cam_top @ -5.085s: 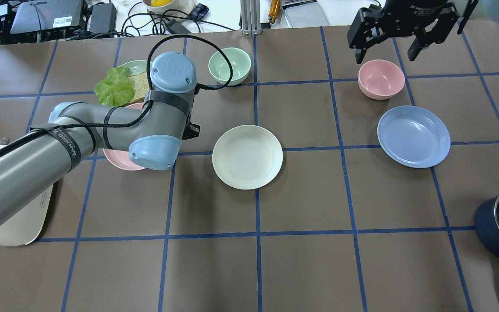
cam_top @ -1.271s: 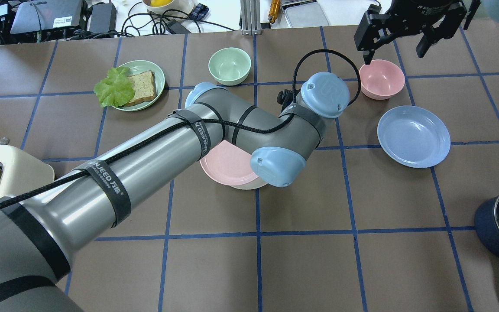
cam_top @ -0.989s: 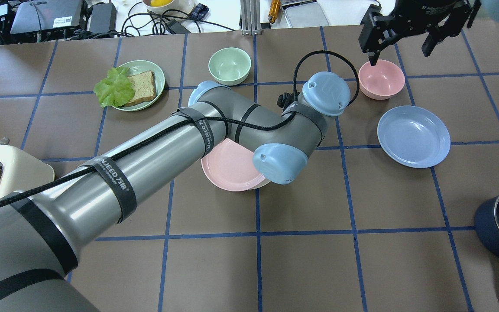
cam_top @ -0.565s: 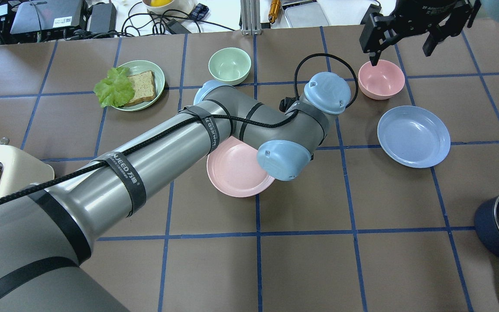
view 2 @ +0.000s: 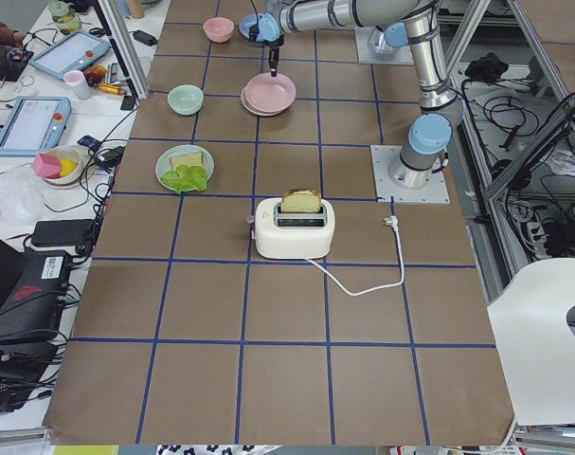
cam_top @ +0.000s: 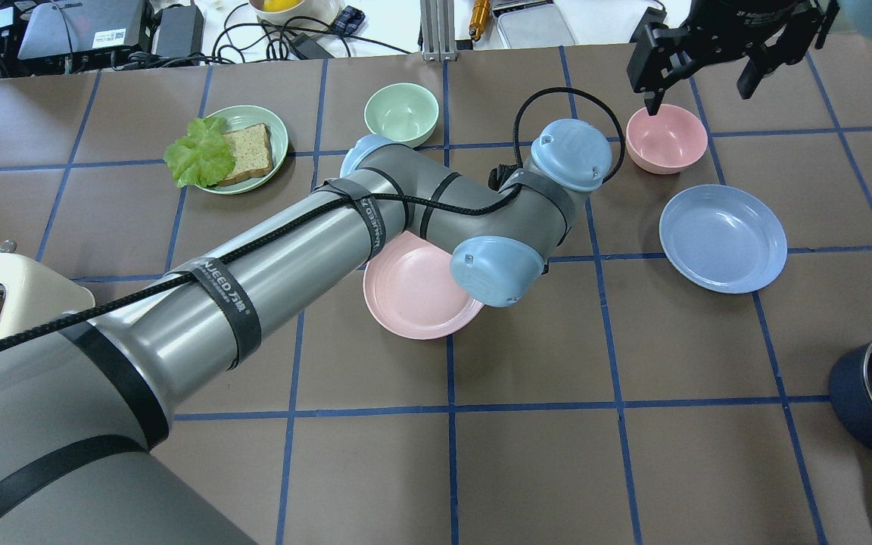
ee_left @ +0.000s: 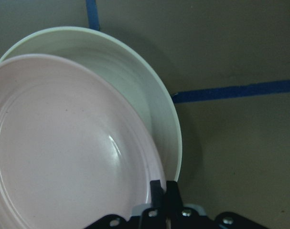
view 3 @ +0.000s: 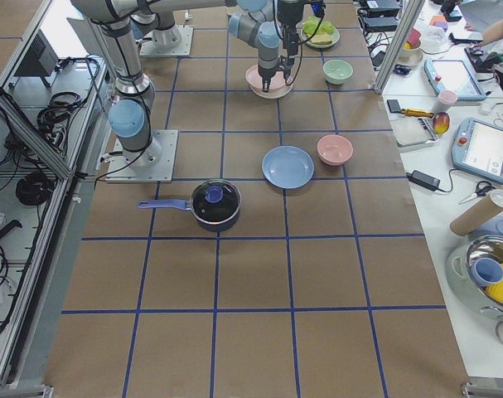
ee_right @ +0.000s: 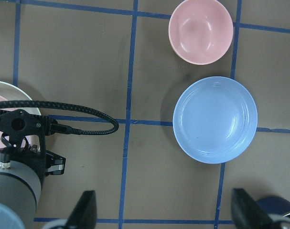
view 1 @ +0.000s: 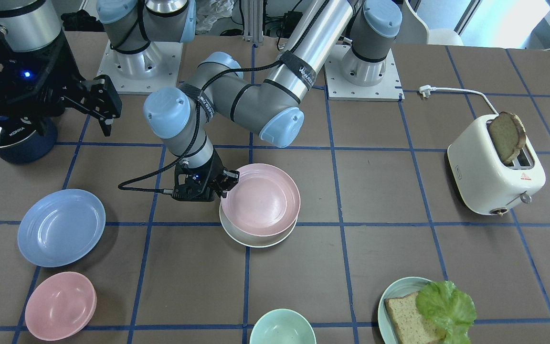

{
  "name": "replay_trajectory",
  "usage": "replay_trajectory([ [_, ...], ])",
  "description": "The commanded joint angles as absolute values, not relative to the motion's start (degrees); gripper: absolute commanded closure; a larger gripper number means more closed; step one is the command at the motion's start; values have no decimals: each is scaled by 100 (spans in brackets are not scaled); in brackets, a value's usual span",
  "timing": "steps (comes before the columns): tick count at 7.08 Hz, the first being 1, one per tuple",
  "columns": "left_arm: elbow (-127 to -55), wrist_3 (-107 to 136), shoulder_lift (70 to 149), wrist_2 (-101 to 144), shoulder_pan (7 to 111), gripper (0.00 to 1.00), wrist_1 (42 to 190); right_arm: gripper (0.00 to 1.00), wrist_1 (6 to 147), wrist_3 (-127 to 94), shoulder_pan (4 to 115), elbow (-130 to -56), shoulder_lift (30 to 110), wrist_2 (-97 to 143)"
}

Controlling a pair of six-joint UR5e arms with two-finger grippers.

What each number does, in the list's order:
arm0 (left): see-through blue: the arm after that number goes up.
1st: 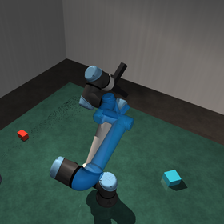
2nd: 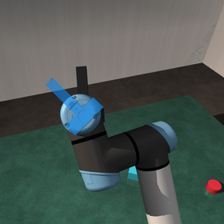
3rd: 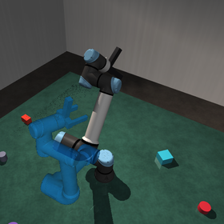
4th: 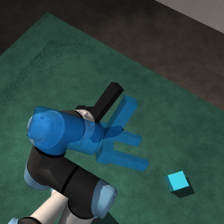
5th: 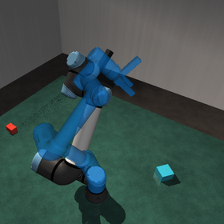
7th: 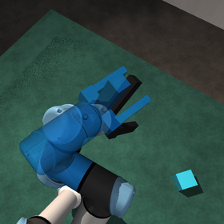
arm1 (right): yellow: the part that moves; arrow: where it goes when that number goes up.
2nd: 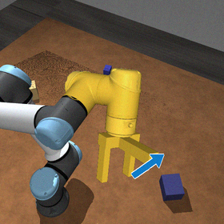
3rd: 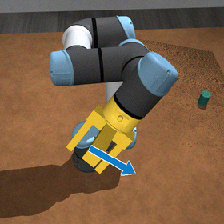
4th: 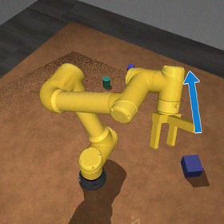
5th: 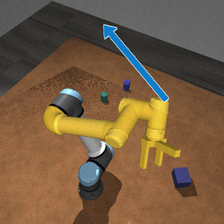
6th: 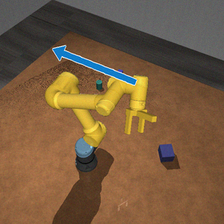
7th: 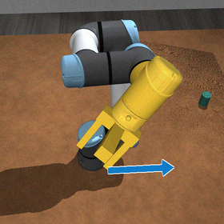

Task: Stack three plates with pink and blue
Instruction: 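Lower the pink plate onto the cream plate and open the left gripper, then raise the left gripper and withdraw it toward the bread plate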

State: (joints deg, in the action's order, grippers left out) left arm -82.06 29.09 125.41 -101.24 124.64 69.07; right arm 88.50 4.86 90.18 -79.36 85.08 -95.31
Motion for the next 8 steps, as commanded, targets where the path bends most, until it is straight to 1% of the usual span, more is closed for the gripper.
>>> replay_trajectory([
  [1, -8034, 2900, 12700, -10142, 12463, 100, 6917, 0, 8851, 483, 9018, -7937, 8508, -9527],
  [3, -7989, 2874, 12753, -10169, 12445, 100, 6995, 0, 8851, 475, 9009, -7937, 8508, -9519],
  [4, -7998, 2813, 12753, -10186, 12428, 92, 7022, 0, 8851, 475, 9009, -7937, 8508, -9519],
  [5, -7998, 2595, 12718, -10187, 12410, 31, 7022, 0, 8851, 475, 9009, -7937, 8508, -9519],
  [6, -8007, 2358, 12648, -10160, 12384, 14, 7022, 0, 8851, 457, 9009, -7937, 8508, -9519],
  [7, -7989, 2355, 12604, -10117, 12358, 6, 7014, 0, 8859, 457, 9009, -7937, 8508, -9519],
  [8, -7981, 2355, 12569, -10108, 12357, 4, 7014, 0, 8851, 448, 9009, -7937, 8508, -9519],
])
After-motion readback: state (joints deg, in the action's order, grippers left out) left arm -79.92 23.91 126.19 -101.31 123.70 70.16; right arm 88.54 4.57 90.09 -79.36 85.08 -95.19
